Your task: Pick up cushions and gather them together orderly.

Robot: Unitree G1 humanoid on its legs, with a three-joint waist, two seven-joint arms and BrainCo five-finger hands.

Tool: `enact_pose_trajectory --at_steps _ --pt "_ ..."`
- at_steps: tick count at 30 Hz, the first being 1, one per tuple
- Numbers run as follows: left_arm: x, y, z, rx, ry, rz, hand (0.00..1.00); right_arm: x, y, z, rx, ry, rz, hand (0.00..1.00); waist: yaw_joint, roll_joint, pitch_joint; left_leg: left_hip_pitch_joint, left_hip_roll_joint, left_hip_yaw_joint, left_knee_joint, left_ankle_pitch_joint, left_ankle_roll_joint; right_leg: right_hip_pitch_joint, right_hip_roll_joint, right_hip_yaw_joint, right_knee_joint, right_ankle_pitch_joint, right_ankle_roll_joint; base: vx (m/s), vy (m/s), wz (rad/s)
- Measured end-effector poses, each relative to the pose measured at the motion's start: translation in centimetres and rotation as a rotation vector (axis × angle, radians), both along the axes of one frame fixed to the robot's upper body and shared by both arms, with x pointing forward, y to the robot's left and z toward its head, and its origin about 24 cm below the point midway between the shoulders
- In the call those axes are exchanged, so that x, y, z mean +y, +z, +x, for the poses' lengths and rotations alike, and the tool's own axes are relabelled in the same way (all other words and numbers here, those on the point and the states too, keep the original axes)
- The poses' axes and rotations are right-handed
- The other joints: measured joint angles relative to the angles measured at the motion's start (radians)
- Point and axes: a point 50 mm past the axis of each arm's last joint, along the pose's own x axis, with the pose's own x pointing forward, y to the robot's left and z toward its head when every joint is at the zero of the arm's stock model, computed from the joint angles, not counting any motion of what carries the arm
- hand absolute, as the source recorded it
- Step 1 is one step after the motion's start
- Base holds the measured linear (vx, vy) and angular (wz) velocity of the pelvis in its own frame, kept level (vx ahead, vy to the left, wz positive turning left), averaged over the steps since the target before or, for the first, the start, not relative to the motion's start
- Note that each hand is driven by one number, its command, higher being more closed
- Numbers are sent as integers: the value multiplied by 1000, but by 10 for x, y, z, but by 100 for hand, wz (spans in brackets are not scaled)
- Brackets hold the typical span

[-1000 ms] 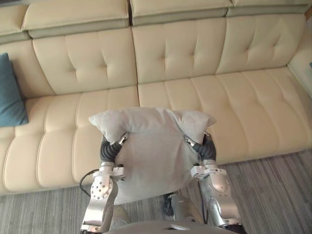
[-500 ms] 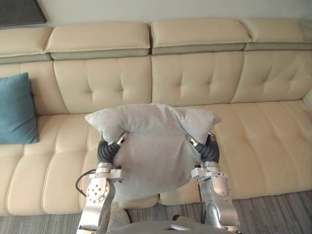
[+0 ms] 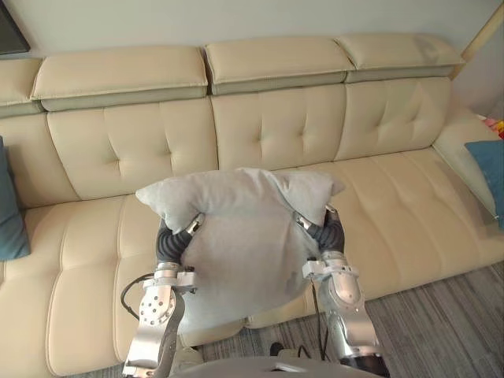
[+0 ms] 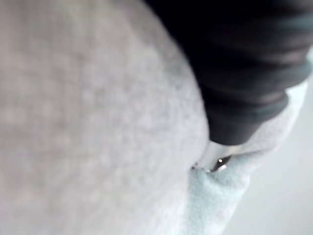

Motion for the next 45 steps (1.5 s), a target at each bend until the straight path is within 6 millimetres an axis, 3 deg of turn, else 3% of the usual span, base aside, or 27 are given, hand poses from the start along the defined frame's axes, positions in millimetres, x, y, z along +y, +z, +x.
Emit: enact_pose_trajectory --at_steps 4,7,9,11,13,14,16,17,18,20,27,31,32,33,34,35,36,38,40,44,45 --pt "-2 42 33 -175 49 13 100 9 50 32 -191 -32 -18 100 21 5 42 -181 13 -12 86 19 16 -136 -5 -10 2 4 12 -212 -33 0" --pt "-4 69 48 -281 98 23 100 15 84 46 -311 -77 -18 100 28 12 62 -279 16 -37 122 30 8 -202 -13 -38 11 -26 46 -221 -44 15" --pt "-5 88 58 -351 136 29 100 20 111 54 -403 -99 -18 100 32 33 77 -333 12 -65 101 59 0 -271 -13 -62 57 -41 38 -269 -64 32" --pt "-5 106 71 -407 162 37 100 21 135 63 -487 -125 -54 100 39 36 82 -361 -7 -67 39 73 -12 -329 -31 -70 63 -33 27 -217 -21 36" --pt "-6 131 90 -472 176 59 100 20 170 74 -576 -153 -71 100 50 41 100 -422 -10 -87 155 62 1 -382 -39 -86 68 -12 36 -106 27 18" --pt "-7 147 99 -514 183 77 100 20 190 78 -628 -176 -78 100 54 49 117 -425 -22 -97 106 73 16 -406 -35 -85 73 2 32 -68 -15 7" --pt "-6 187 118 -608 212 145 100 20 230 85 -730 -235 -80 100 48 49 140 -455 -49 -106 -6 162 19 -474 -41 -90 55 44 41 -120 1 19" --pt "-6 196 120 -625 217 155 100 20 238 85 -745 -244 -70 100 48 51 151 -456 -53 -109 -25 177 18 -481 -41 -91 53 47 42 -154 -1 14" --pt "-6 217 125 -673 237 182 100 21 254 86 -781 -274 -58 100 47 55 169 -472 -57 -118 -68 212 18 -511 -40 -103 56 55 41 -97 -12 14" --pt "-8 245 126 -745 275 204 100 18 272 82 -823 -330 -27 100 47 57 183 -506 -59 -128 -129 267 12 -573 -37 -116 79 58 39 -76 -18 17" --pt "-18 302 134 -801 308 232 100 14 313 82 -855 -424 84 100 37 59 255 -592 -69 -161 -201 363 -32 -750 -61 -138 253 -15 16 -13 -51 20" --pt "-20 325 130 -839 326 237 100 16 330 76 -895 -441 119 100 38 58 280 -654 -74 -171 -201 407 -93 -837 -74 -142 324 -43 -1 16 -97 14" --pt "-19 329 129 -850 329 238 100 16 333 75 -902 -443 123 100 38 58 280 -668 -71 -171 -201 402 -97 -857 -73 -144 335 -45 -4 32 -107 -2" --pt "-19 333 127 -864 331 239 100 16 337 73 -912 -447 126 100 37 60 281 -679 -65 -170 -203 348 -129 -879 -72 -145 348 -46 -5 28 -84 7" --pt "-22 340 125 -881 327 244 100 13 342 70 -932 -466 128 100 29 61 283 -704 -63 -132 -208 253 -119 -899 -83 -146 332 -30 -6 33 -70 26" --pt "-26 344 125 -887 322 253 100 10 345 69 -944 -481 129 100 20 58 284 -720 -66 -96 -191 222 -126 -904 -102 -151 296 -9 -7 26 -36 45" --pt "-27 348 126 -886 321 267 0 7 349 67 -957 -490 127 0 16 57 284 -737 -66 -62 -138 236 -99 -911 -114 -152 256 13 -5 62 -35 23" --pt "-24 349 130 -865 335 271 0 6 349 66 -957 -498 131 0 8 69 293 -692 -79 -71 -188 328 -13 -927 -109 -137 244 23 4 85 -29 -2" --pt "-24 349 132 -852 341 279 0 2 349 66 -944 -531 154 0 -2 69 304 -704 -78 -79 -202 339 -20 -928 -109 -155 236 25 5 50 4 15" --pt "-9 351 133 -834 388 254 0 5 360 57 -993 -532 175 0 8 69 305 -735 -78 -83 -202 397 -102 -951 -113 -158 236 21 0 2 -52 14" --pt "-5 352 133 -833 397 260 0 6 363 55 -1004 -529 180 0 10 69 305 -738 -76 -83 -202 400 -103 -956 -112 -158 240 20 -3 -22 -97 3"
